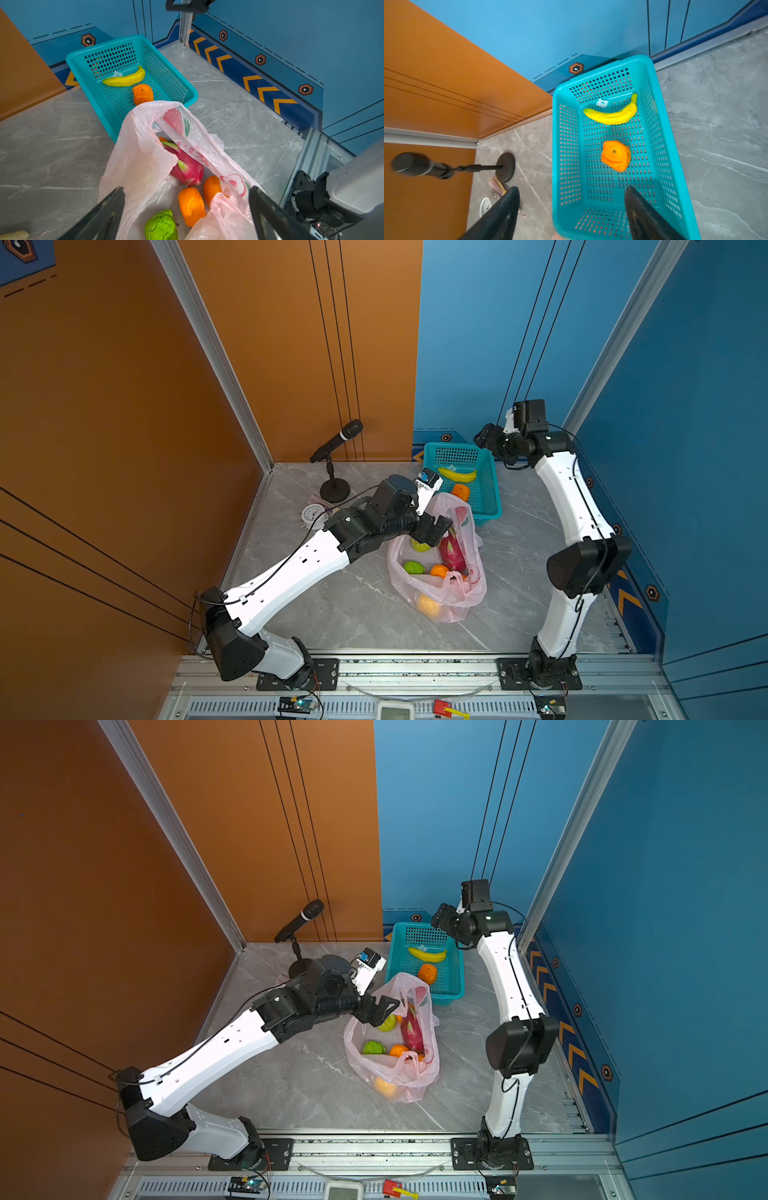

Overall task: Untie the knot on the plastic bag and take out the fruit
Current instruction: 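Release the orange and withdraw the right gripper from the basket, then lower the left gripper into the pink bag toward the green fruit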

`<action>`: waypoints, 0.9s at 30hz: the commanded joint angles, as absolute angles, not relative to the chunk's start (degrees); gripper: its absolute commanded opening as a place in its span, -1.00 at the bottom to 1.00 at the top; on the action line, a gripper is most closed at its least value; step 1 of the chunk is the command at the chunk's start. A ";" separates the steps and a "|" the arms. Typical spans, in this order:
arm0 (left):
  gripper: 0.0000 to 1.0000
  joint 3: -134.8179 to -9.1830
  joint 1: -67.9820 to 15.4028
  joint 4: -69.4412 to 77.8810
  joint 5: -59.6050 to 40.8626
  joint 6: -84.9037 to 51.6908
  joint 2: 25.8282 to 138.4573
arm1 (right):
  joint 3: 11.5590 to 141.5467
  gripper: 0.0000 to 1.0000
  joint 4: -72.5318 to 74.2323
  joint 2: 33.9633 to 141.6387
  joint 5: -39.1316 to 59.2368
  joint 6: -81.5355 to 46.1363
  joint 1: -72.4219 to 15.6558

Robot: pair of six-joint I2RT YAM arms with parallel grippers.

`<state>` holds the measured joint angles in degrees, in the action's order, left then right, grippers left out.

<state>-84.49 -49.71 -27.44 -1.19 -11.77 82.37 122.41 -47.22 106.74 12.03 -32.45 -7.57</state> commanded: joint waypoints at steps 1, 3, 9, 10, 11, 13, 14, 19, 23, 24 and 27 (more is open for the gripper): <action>0.75 -83.30 -51.06 -26.36 3.10 -16.72 80.99 | 115.84 0.61 -47.94 100.14 14.81 -31.37 -7.69; 0.55 -83.06 -51.54 -27.03 4.15 -19.45 81.23 | 111.74 0.61 -47.65 95.39 14.88 -31.38 -7.87; 0.29 -82.04 -52.59 -29.87 5.50 -26.07 81.96 | 97.08 0.61 -46.37 80.81 14.19 -31.78 -8.96; 0.26 -81.63 -52.94 -30.01 5.68 -26.96 81.96 | 94.36 0.61 -45.94 78.23 13.54 -32.09 -9.30; 0.22 -81.12 -53.20 -30.16 6.01 -27.88 81.99 | 91.84 0.61 -45.53 75.84 12.80 -32.64 -9.65; 0.17 -80.64 -53.78 -30.76 7.19 -29.81 82.22 | 87.08 0.61 -45.31 71.57 11.67 -34.12 -10.55; 0.16 -80.61 -54.13 -31.35 7.70 -30.45 82.37 | 84.77 0.61 -45.38 69.45 11.39 -35.05 -11.01; 0.15 -80.14 -56.17 -32.98 8.90 -30.63 84.22 | 74.93 0.61 -45.94 60.62 10.12 -40.16 -15.26; 0.11 -79.89 -57.15 -34.10 9.31 -30.28 86.56 | 69.05 0.61 -47.30 55.82 7.51 -41.57 -19.40; 0.10 -80.12 -57.26 -34.71 9.71 -30.33 87.19 | 68.10 0.61 -47.59 55.20 7.36 -42.01 -20.10; 0.08 -80.53 -57.55 -35.83 10.95 -30.33 89.51 | 65.98 0.61 -48.43 53.94 7.37 -42.87 -21.97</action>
